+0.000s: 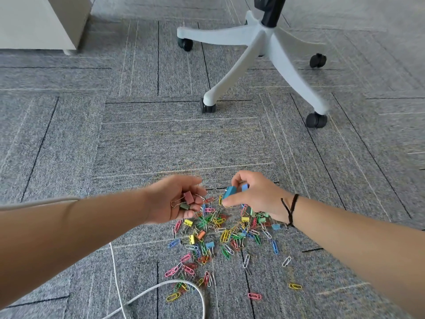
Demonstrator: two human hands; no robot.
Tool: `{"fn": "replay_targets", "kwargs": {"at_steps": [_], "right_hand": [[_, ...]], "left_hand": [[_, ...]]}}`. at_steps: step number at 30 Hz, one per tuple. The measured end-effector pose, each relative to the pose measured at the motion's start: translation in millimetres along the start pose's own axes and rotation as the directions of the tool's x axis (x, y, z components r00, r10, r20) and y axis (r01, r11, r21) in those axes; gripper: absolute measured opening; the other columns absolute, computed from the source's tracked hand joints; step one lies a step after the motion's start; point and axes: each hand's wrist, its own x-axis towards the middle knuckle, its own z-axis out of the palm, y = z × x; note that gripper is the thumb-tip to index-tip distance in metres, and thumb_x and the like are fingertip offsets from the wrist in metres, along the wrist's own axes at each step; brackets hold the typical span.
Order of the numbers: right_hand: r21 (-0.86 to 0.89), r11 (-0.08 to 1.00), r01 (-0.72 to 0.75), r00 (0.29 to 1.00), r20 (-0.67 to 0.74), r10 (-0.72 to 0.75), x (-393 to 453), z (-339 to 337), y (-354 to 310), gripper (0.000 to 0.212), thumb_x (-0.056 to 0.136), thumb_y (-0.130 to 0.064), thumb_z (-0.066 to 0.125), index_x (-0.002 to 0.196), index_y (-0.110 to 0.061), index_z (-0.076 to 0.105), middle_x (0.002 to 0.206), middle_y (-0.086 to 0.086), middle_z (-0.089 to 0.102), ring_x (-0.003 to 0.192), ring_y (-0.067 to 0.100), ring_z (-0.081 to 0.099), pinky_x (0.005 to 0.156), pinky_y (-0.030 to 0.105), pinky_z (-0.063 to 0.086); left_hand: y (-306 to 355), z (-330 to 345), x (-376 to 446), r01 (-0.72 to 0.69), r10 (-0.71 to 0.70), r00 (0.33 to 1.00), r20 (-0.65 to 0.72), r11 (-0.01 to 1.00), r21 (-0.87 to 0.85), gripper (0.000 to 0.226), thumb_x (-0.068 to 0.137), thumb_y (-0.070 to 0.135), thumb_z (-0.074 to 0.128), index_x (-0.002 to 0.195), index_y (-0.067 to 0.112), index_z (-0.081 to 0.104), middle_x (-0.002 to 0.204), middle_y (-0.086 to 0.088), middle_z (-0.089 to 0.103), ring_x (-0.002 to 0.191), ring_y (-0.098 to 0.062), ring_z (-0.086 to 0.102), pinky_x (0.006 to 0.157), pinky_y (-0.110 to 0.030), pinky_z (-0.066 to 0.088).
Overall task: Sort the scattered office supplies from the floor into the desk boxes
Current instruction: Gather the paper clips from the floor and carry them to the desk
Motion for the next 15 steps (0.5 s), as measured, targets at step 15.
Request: {"fn": "replay_targets", "kwargs": {"at_steps": [15], "right_hand": [[0.426, 0.905, 0.02, 0.999, -0.044, -0.001, -2, 11, -18, 0.045, 0.055, -0.019, 0.089, 0.083, -0.016, 0.055, 0.083, 0.011, 0.059, 0.04, 0.005, 0.032, 0.04, 0.022, 0.026]], "left_hand": [[5, 14, -7, -0.04, 0.036, 0.997, 0.07, 0.998, 0.052, 0.017, 0.08, 0.016, 0.072, 0.088, 0.004, 0.064, 0.074, -0.006, 0.063, 0.061, -0.014, 0.055, 0.056, -0.024, 0.047]]}}
